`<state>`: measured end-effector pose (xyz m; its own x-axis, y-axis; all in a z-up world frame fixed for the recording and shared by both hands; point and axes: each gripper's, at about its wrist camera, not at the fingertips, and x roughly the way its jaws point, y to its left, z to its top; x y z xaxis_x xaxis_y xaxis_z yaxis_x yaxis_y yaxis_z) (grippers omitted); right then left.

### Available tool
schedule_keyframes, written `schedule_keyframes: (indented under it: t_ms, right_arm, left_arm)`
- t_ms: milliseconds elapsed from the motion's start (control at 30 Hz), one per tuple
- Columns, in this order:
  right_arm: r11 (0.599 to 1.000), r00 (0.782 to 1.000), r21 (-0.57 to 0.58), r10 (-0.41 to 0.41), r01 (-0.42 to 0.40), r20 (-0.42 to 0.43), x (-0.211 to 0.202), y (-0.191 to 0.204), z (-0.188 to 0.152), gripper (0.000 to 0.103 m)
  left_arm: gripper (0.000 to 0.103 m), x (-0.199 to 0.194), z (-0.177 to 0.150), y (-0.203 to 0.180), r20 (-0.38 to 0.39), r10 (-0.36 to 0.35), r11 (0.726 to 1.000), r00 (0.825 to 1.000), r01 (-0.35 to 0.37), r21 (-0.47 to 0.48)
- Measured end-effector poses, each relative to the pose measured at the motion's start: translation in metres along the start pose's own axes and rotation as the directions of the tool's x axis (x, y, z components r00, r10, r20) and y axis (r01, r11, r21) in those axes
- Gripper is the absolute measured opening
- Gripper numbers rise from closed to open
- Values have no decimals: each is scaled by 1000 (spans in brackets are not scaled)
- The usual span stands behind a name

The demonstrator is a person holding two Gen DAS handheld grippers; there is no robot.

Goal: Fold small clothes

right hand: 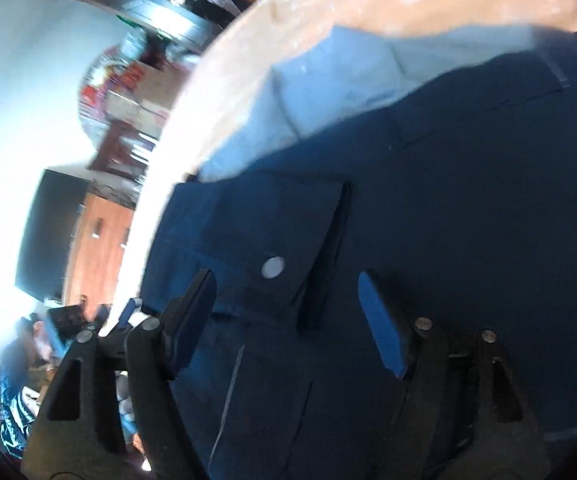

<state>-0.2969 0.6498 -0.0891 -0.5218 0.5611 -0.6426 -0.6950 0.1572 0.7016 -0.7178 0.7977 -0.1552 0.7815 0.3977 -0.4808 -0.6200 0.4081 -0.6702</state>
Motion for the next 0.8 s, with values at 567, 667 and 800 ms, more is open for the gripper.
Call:
schedule_keyframes:
  t_ms: [567, 667, 800]
  right_arm:
    - [998, 985, -55, 5, 4, 173, -65, 14, 28, 1]
    - [996, 978, -56, -57, 69, 200, -80, 5, 27, 1]
    - [996, 968, -6, -86, 90, 237, -98, -21, 19, 1]
  left_arm:
    - [72, -27, 1, 62, 165, 49, 978, 985, -13, -210]
    - [73, -29, 0, 70, 165, 57, 971, 985, -16, -237]
    - [75, -32, -1, 72, 152, 73, 971, 986, -36, -235]
